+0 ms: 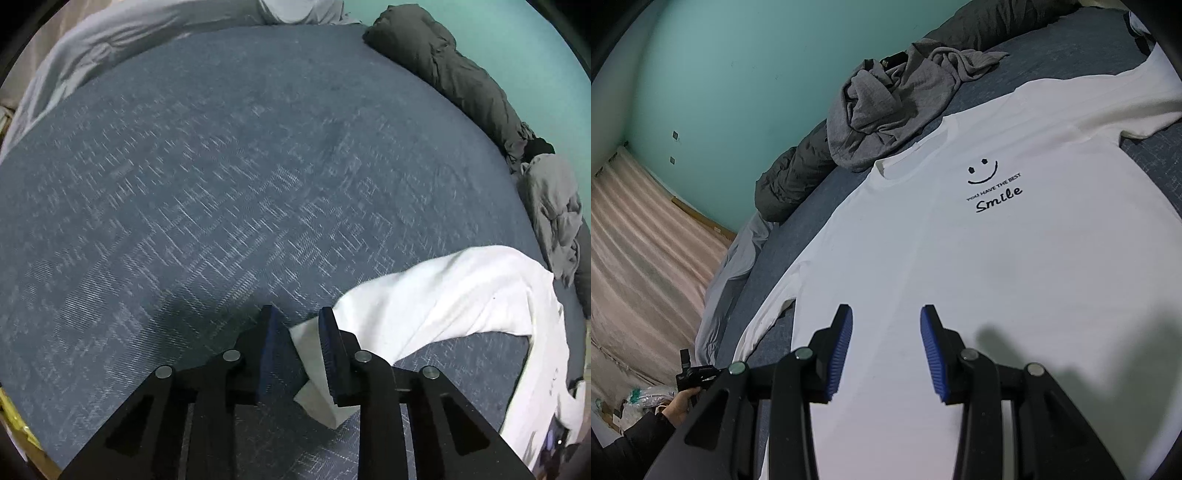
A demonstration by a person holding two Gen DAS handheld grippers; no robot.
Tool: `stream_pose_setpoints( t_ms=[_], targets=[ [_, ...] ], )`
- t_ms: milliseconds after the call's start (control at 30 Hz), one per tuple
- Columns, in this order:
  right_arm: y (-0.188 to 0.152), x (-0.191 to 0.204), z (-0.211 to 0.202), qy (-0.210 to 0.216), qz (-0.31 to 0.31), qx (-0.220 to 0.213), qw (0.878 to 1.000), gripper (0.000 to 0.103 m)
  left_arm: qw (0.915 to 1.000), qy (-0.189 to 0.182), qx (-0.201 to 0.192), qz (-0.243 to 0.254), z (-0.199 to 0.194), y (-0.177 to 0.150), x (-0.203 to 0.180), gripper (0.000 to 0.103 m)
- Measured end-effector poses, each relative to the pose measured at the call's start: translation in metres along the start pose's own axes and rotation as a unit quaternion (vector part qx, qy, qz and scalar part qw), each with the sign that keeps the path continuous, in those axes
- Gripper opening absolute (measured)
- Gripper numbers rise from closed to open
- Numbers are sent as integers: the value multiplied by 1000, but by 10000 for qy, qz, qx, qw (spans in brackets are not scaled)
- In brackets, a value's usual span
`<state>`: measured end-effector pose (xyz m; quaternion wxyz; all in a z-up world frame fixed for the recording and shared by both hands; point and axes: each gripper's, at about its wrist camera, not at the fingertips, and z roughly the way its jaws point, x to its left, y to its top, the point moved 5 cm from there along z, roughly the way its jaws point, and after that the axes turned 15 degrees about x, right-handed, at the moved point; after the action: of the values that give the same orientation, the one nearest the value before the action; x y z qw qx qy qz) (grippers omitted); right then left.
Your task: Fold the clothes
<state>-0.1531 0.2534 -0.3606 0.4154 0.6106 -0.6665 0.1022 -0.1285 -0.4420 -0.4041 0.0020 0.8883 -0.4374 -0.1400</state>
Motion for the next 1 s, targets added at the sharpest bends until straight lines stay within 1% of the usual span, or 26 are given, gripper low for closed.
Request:
stream_pose_setpoints(
  t_ms=[133, 167, 200, 233, 400, 600, 667, 767, 800, 833, 867, 933, 1000],
  targets=[
    [-1, 0, 1, -18, -15, 13, 10000, 38, 9997, 94, 95, 190, 15, -4, -6, 26],
    [-1, 0, 2, -22, -10, 19, 10000, 38, 9997, 89, 100, 225, 16, -4, -7, 22],
    [-1, -1, 2, -26, -4, 23, 10000, 38, 9996, 84, 106, 260, 16, -4, -9, 9],
    [-2, -1, 2, -31, 3, 26, 10000, 38, 9995, 80, 111, 295, 17, -5, -10, 6],
    [-1, -2, 2, -42, 2, 9, 10000, 38, 9985, 315, -320, 318, -7, 12, -13, 6],
    [0, -2, 2, -80, -26, -1, 10000, 38, 9939, 604, -867, 313, -37, 34, -15, 5],
    [0, -1, 4, -103, -46, 15, 9999, 38, 9938, 620, -878, 290, -37, 45, -17, 5],
    [1, -2, 7, -149, -68, 47, 9999, 38, 9936, 656, -886, 237, -47, 86, 5, 5],
    [1, -2, 8, -167, -75, 55, 9998, 38, 9933, 665, -922, 202, -51, 83, 6, 5],
    [1, -2, 9, -184, -82, 64, 9998, 38, 9929, 672, -971, 161, -55, 72, 3, 5],
    [1, -3, 9, -196, -87, 73, 9997, 38, 9924, 696, -1011, 128, -54, 72, 2, 5],
    [0, -4, 10, -222, -100, 88, 9997, 38, 9927, 650, -1020, 19, -54, 84, 5, 5],
    [0, -4, 11, -244, -113, 99, 9996, 38, 9954, 560, -769, -89, -38, 90, 10, 6]
  ],
)
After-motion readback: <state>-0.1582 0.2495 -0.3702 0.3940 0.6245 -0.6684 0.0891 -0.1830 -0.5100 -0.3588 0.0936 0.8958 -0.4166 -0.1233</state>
